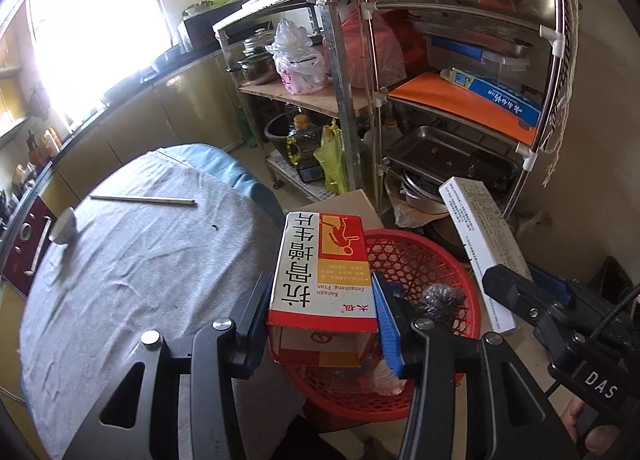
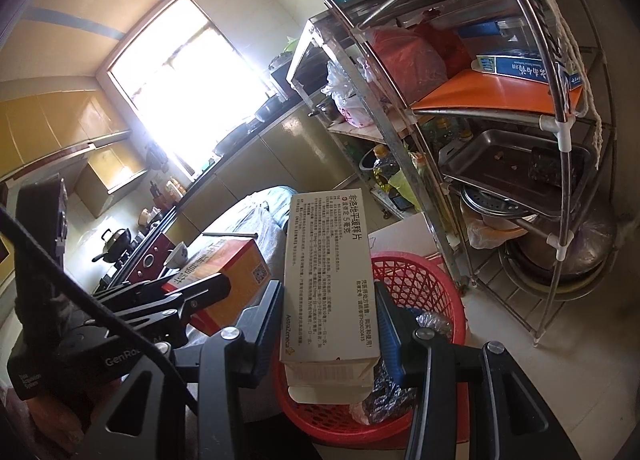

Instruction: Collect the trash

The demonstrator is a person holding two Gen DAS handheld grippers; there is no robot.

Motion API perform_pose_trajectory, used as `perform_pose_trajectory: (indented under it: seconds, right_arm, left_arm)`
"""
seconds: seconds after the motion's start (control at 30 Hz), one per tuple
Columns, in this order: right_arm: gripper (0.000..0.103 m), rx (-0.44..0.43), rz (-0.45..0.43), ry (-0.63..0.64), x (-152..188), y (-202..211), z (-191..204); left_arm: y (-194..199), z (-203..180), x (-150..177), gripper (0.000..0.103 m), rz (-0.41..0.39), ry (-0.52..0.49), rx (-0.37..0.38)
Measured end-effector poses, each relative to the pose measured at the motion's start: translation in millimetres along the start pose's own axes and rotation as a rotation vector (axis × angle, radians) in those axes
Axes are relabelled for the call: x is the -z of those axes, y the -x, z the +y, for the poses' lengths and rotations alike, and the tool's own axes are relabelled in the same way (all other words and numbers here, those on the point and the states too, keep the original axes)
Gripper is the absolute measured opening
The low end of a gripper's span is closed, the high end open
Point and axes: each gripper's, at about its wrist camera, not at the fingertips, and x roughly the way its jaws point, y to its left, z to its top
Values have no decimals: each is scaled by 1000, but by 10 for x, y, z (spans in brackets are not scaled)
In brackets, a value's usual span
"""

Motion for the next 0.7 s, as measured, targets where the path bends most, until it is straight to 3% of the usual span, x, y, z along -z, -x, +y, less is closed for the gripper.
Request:
perform_pose_trajectory:
  seconds: [0.27, 0.37, 0.47, 0.57, 0.7]
  right_arm:
    - [47, -53, 37, -84, 32, -130, -171]
    - [68, -61, 68, -158, 84, -257, -301]
    - [68, -87, 98, -247, 136, -326, -448]
    - [68, -77, 79, -206, 113, -262, -412]
    - [68, -82, 59, -150, 52, -189, -261]
  left_arm:
    - [-196, 41, -1, 53, 38, 66, 135]
    - [-358, 61, 64, 55, 90, 90, 179]
    - [-460, 155, 166, 55, 136, 116, 164]
    - [-394, 268, 264, 55, 140, 124, 128]
    - [-123, 409, 393, 65, 97, 83, 2]
